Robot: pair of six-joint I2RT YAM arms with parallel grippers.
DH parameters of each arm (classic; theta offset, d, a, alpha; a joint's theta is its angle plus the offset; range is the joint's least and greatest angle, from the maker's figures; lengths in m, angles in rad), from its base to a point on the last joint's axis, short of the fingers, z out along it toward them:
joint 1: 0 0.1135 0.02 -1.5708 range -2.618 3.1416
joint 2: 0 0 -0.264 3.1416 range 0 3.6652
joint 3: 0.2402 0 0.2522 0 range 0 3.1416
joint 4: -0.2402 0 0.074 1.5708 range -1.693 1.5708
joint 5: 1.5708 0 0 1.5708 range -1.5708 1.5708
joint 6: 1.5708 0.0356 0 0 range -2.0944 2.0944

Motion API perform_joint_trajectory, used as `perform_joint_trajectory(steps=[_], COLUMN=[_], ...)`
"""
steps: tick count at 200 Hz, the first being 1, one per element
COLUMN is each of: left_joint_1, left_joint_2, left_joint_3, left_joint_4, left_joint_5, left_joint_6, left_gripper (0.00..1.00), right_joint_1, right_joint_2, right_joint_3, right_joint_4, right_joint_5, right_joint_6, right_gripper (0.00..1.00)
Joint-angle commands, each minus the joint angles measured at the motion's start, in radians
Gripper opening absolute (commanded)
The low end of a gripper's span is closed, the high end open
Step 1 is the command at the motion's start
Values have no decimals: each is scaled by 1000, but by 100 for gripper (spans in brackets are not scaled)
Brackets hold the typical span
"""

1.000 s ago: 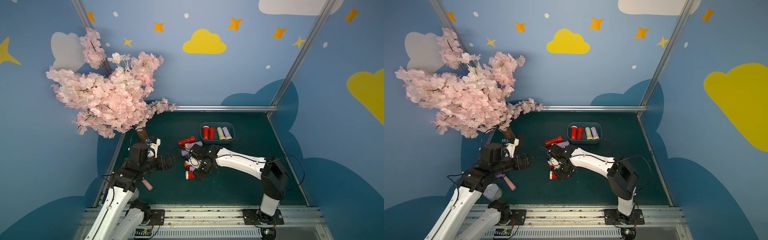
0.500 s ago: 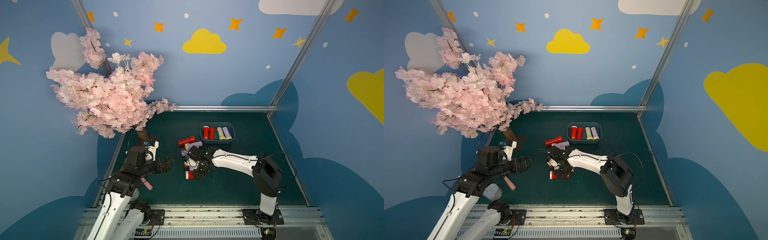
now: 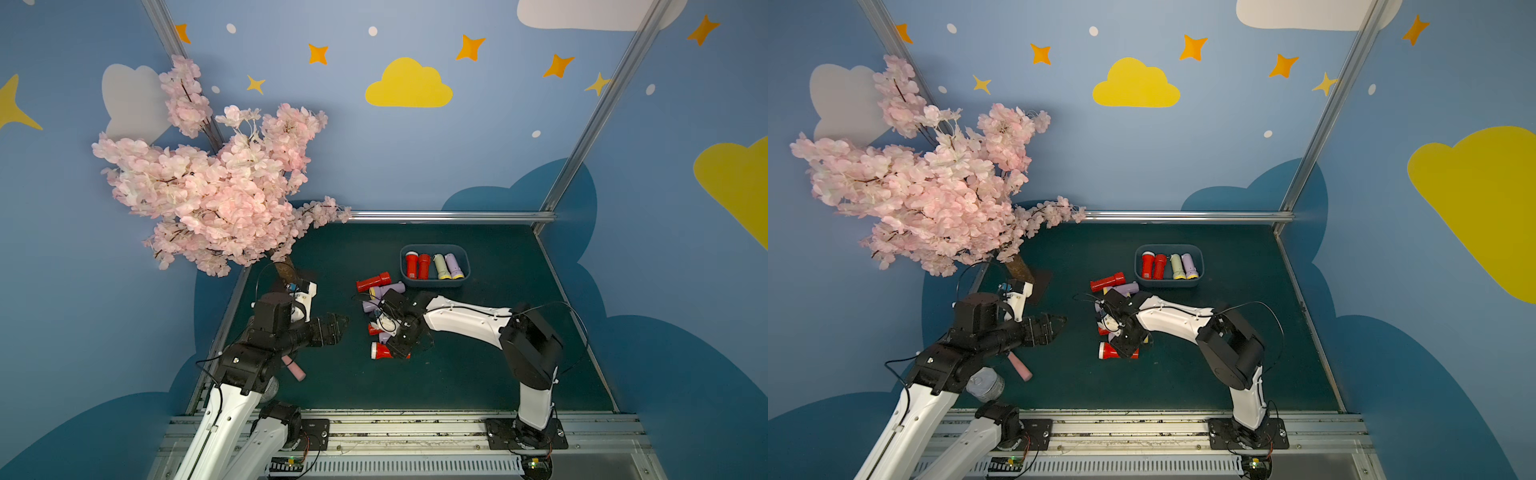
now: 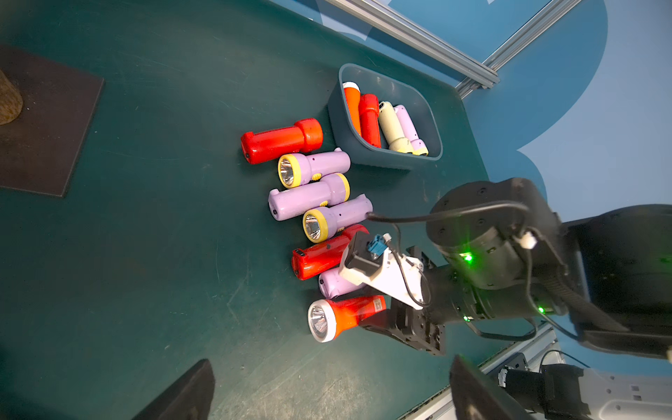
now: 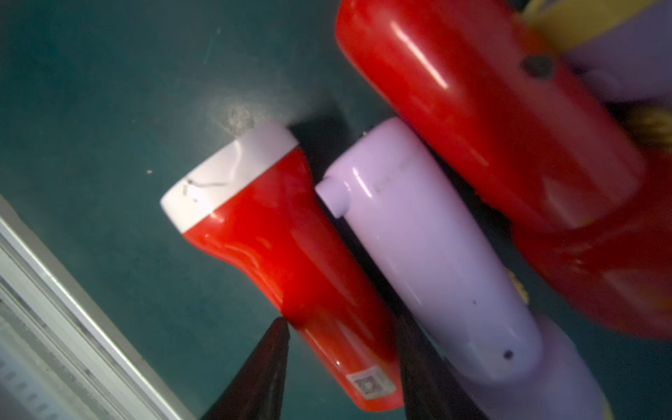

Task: Put the flashlights into the storage boxes
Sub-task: Pick up the flashlight from the center of the board.

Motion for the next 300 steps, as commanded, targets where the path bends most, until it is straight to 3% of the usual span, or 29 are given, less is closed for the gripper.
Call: perform_joint_trajectory(steps=[1,127,188,254,300], left_joint_1=[4,10,13,21,27], left_joint_2=[-6,-61,-55,-39,-6], left_joint_3=[-1,-28,-25,-31,-21], left_joint_4=[4,-33,-25,17,67], left_joint_5=[-8,-21,-11,-11,-21], left_joint_6=[9,8,21,29,32], left_gripper=[99,99,99,99,99], right_joint_1=[7,53,61,57,-17], right_joint_2=[15,74,68,-11,-40], right_joint_3=[-9,25,39,102,225], right_joint_4=[-30,-66,-96,-184,-248], right_joint_5=[-39,-11,15,41,69], right_joint_6=[-7,32,54,42,52], right_gripper=[49,48,20,14,14])
